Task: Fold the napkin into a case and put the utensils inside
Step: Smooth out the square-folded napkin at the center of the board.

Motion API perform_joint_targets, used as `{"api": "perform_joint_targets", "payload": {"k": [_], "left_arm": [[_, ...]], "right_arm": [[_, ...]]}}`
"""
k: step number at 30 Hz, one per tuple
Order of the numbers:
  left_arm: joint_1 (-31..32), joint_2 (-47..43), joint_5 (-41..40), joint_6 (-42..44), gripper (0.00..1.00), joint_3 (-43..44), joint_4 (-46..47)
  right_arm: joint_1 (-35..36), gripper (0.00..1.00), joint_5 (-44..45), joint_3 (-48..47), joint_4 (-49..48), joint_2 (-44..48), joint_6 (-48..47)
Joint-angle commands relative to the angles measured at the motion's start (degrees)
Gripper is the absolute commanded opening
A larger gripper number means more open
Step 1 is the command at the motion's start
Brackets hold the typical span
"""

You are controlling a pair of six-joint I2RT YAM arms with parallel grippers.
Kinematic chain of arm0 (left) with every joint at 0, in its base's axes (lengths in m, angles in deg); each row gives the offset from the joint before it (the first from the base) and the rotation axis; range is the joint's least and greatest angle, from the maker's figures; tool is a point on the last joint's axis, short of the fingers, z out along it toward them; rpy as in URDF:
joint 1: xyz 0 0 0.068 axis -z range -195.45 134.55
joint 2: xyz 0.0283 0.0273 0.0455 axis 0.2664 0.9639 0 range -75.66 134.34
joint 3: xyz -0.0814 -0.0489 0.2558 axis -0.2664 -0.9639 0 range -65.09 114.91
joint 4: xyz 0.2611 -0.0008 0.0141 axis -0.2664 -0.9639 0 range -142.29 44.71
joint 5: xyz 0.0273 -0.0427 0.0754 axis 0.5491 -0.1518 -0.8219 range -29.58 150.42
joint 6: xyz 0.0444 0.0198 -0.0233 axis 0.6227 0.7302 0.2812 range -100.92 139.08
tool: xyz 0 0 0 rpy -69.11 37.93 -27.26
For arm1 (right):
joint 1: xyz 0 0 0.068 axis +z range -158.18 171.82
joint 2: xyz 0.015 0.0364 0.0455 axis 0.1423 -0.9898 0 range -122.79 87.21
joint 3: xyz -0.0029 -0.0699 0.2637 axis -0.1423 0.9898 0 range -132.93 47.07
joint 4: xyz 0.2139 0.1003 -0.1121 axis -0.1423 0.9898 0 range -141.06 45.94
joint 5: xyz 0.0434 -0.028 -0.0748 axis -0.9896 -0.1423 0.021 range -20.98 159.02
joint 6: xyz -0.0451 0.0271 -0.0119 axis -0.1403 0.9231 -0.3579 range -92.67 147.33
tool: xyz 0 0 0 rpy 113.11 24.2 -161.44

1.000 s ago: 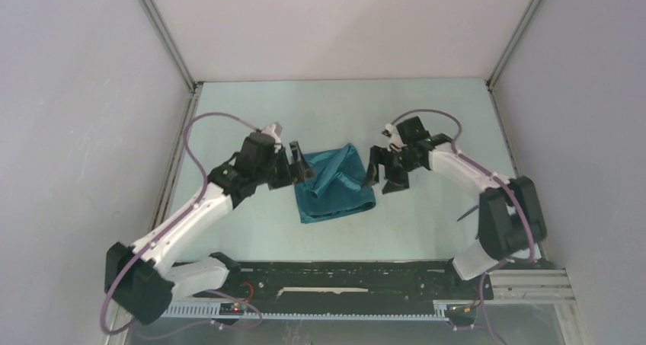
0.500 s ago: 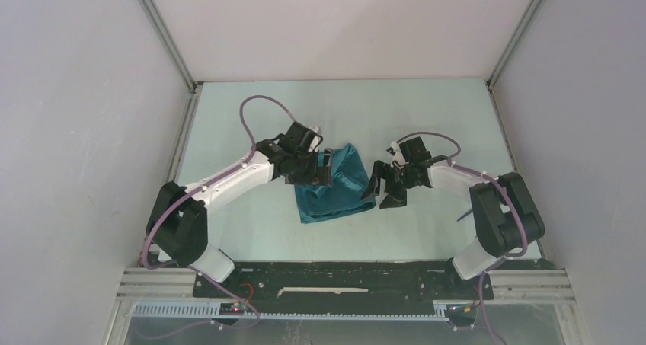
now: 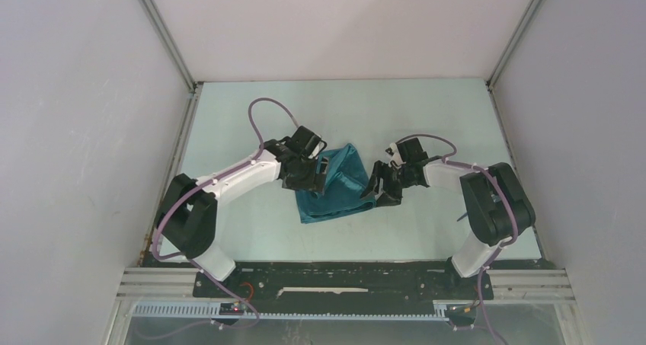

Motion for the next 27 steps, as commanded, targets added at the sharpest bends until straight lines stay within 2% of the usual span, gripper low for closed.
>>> {"api": "perform_joint_targets", "payload": {"k": [1,5,9,13,18,22,24,27], "left_arm": [[0.16,-1.85,0.61,0.97,0.76,0.5,0.6],[0.16,-0.84,-2.3,0.46,0.5,1.44,0.15],[-0.53,1.04,-4.99,0.08,0.29,4.17,-0.72],[-2.96,2.98,-8.21,-0.07,0.21,7.5,-1.19],[-6.15,7.28,-9.41,0.35,0.17,12.24,-3.22],[-7.22,10.88,-11.88,0.93,0.18,14.2,-5.72],[-7.66,11.92,-13.84,1.06,0.25,14.65,-6.04],[-7.83,12.12,-17.96,1.06,0.39,17.0,-8.17]], "right_arm": [[-0.54,0.69,-0.27,-0.26,-2.86,-1.59,0.64],[-0.8,0.61,-0.92,-0.25,-3.8,-2.16,1.26],[-0.99,0.48,-1.49,-0.28,-4.26,-2.5,1.64],[-1.12,0.35,-1.94,-0.26,-4.86,-2.81,2.1],[-1.44,0.13,-2.74,-0.28,-5.57,-3.5,2.48],[-2.21,0.04,-3.02,-1.48,-4.55,-4.44,1.89],[-2.49,0.0,-2.38,-3.06,-2.87,-5.17,0.97],[-3.12,0.0,-0.95,-6.23,0.88,-6.47,-1.55]]}}
